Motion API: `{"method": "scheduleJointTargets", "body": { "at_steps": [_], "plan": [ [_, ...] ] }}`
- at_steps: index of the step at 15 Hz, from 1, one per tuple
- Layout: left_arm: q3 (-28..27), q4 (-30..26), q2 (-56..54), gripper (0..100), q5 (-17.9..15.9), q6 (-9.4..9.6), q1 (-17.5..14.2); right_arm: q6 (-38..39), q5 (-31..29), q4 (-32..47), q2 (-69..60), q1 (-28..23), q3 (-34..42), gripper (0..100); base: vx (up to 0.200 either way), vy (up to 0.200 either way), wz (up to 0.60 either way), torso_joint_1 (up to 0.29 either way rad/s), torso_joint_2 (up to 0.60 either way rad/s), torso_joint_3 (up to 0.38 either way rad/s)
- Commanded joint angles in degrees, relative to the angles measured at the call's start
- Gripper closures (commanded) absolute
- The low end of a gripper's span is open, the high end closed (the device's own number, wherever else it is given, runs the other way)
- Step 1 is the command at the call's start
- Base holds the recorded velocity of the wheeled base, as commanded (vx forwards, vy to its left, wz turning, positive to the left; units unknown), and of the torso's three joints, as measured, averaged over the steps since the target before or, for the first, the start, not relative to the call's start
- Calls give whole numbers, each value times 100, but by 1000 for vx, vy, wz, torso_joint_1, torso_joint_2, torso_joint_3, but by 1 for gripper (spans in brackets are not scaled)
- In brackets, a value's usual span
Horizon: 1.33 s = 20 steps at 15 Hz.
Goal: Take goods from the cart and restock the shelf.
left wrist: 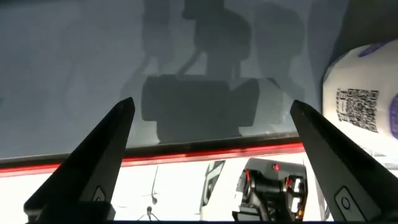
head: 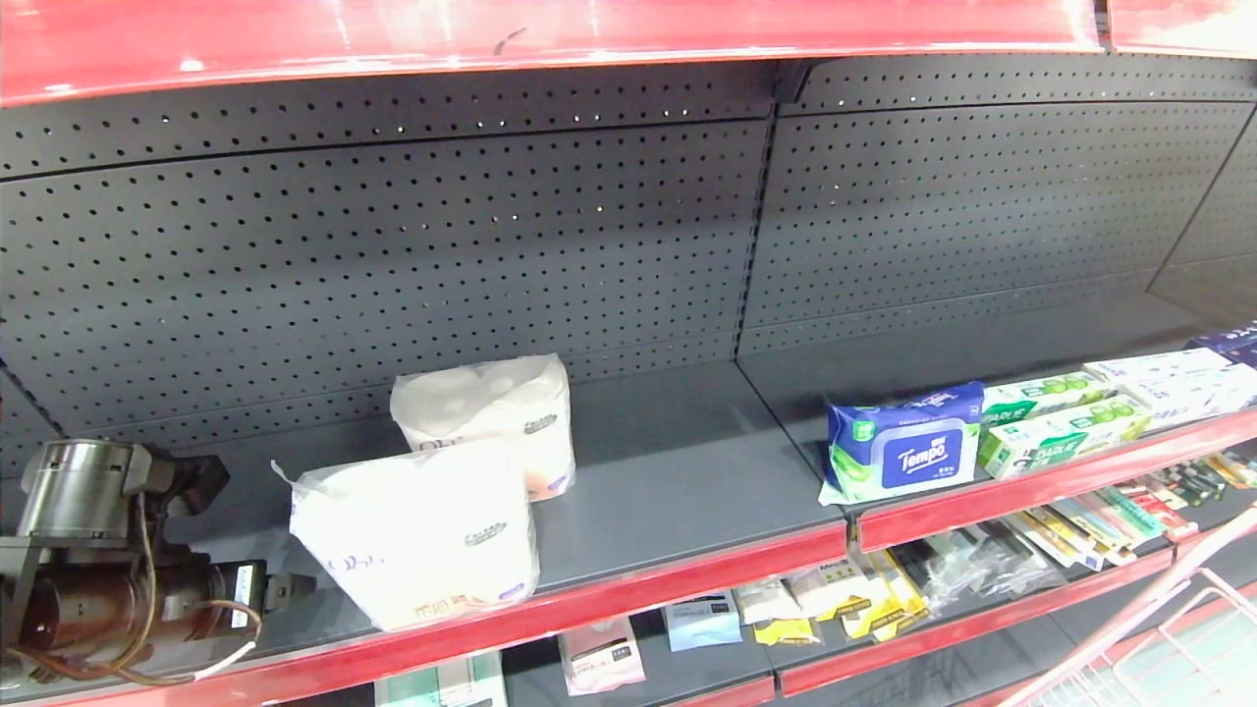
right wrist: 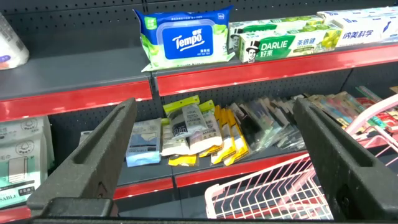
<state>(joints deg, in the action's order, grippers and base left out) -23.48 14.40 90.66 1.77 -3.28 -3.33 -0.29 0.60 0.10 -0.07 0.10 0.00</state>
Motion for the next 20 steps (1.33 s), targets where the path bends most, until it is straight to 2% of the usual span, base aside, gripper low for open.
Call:
{"method": "scheduleJointTargets", "body": {
  "at_steps": [1,6,9,20],
  "plan": [
    [-43,10,118,0,-54,3,34,-6,2,-1,7,-1,0,0,0,0,0,0,0,0],
    [-104,406,347,0,-89,20,210,3,2,-1,7,8,0,0,0,0,0,0,0,0],
    [-113,415,382,0,-89,20,342,-6,2,-1,7,-1,0,0,0,0,0,0,0,0],
    [-359,406,532,0,-106,12,491,-6,2,-1,7,8,0,0,0,0,0,0,0,0]
  ]
}}
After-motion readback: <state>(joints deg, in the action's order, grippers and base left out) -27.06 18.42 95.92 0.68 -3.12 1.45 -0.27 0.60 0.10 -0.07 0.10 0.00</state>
